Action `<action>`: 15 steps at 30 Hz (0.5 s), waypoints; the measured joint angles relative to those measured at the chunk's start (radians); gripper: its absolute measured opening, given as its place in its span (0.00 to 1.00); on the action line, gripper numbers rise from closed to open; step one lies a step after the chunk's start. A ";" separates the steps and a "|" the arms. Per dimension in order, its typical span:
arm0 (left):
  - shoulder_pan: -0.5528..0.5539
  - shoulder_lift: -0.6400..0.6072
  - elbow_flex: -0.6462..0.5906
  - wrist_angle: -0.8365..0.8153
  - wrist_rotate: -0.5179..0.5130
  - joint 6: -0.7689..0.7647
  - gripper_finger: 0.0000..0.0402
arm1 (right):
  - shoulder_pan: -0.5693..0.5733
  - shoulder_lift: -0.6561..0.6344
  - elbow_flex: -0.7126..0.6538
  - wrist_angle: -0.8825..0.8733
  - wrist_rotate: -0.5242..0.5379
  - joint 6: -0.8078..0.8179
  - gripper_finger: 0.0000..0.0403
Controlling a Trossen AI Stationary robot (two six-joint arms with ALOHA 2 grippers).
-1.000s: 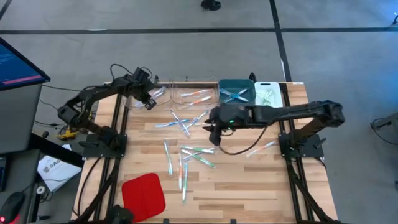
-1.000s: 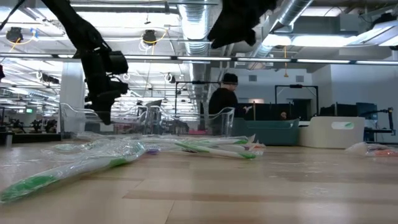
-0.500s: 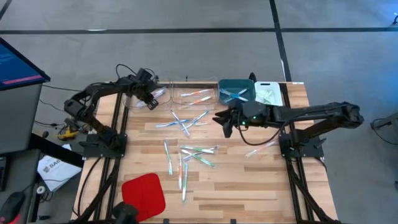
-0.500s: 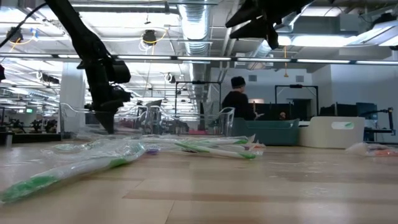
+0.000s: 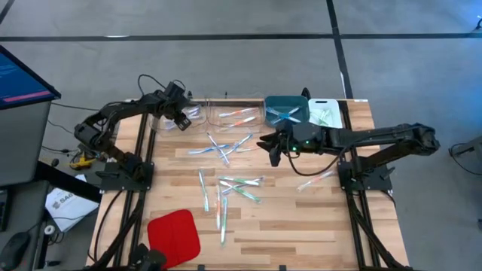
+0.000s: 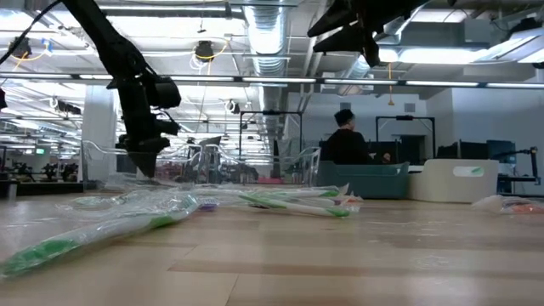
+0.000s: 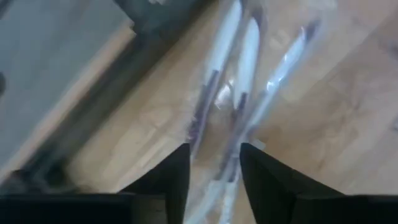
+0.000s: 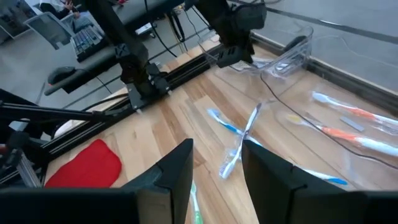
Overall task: Pick & Place Toothbrushes
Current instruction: Put the violet toothbrush into the left transparent bin, then put the green toothbrush into the white bin
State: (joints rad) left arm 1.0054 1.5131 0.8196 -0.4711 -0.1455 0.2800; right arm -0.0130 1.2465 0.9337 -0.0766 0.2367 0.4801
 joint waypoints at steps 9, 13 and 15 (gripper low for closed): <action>0.000 -0.199 0.000 -0.005 0.062 -0.033 0.50 | -0.037 -0.006 0.000 0.035 0.000 0.000 0.33; -0.017 -0.306 0.000 -0.006 0.133 -0.090 0.51 | -0.053 -0.006 0.000 0.077 -0.003 0.000 0.33; -0.042 -0.359 0.000 -0.008 0.197 -0.145 0.51 | -0.057 -0.006 0.001 0.097 -0.004 0.012 0.33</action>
State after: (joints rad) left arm 0.9635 1.1545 0.8196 -0.4792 0.0520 0.1349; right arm -0.0698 1.2404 0.9343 0.0202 0.2332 0.4925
